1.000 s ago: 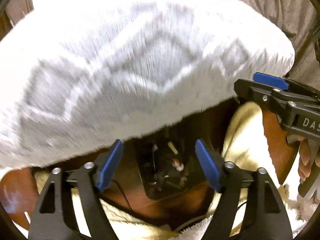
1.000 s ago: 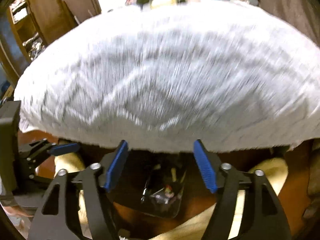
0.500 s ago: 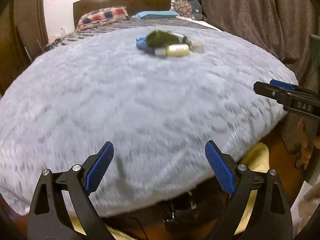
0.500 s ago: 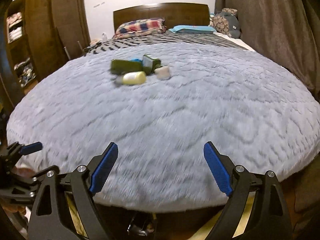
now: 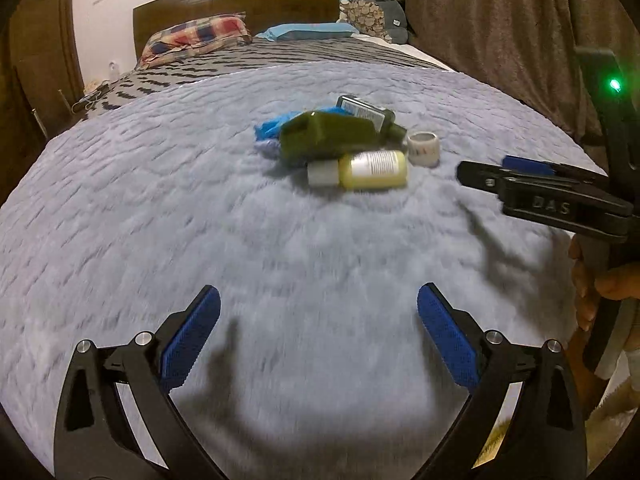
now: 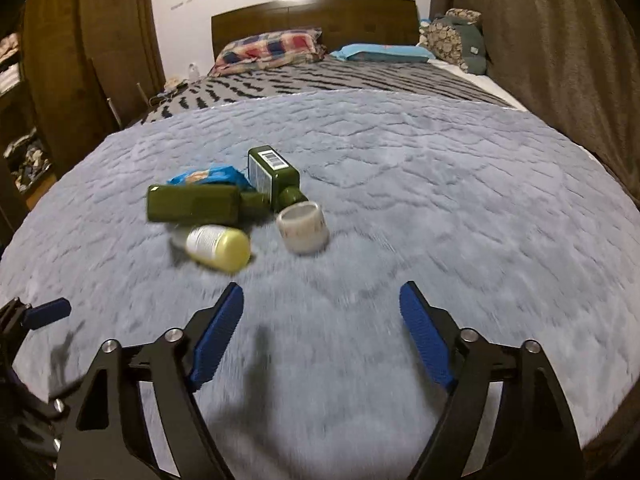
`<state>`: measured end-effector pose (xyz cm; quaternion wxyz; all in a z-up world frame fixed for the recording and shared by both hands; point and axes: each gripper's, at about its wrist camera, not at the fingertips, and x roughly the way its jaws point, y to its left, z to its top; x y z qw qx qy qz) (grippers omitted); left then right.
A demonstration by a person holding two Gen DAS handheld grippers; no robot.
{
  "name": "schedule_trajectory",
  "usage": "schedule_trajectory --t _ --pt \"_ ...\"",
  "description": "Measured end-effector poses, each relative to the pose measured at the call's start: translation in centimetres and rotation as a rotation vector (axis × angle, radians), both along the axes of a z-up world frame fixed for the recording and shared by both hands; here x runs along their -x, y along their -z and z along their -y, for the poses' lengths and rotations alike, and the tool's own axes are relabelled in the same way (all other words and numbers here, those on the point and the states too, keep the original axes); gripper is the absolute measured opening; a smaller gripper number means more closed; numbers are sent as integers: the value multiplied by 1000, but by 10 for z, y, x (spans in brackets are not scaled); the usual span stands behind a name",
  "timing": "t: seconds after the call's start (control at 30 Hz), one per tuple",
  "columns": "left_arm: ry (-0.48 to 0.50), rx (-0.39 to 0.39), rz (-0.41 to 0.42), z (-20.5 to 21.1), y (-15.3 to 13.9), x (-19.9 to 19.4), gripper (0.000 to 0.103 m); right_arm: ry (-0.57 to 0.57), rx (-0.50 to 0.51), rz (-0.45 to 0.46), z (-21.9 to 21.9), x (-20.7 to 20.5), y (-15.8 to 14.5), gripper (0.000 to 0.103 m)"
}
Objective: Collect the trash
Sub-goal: 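Move both open tools back over the blanket, then grasp the yellow lotion bottle with the left tool while the right tool grasps the white tape roll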
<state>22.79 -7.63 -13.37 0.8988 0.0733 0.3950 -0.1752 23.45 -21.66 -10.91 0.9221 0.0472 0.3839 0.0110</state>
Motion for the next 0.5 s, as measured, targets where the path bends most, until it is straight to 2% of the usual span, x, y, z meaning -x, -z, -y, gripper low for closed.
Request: schedule_trajectory --t 0.3,0.37,0.43,0.5 --pt "18 36 -39 23 7 -43 94 -14 -16 -82 -1 -60 18 59" --pt "28 52 -45 28 7 -51 94 -21 -13 -82 -1 -65 18 52" --pt "30 54 -47 33 8 -59 94 -38 -19 -79 0 -68 17 35" --pt "29 53 -56 40 10 -69 94 -47 -25 -68 2 -68 15 34"
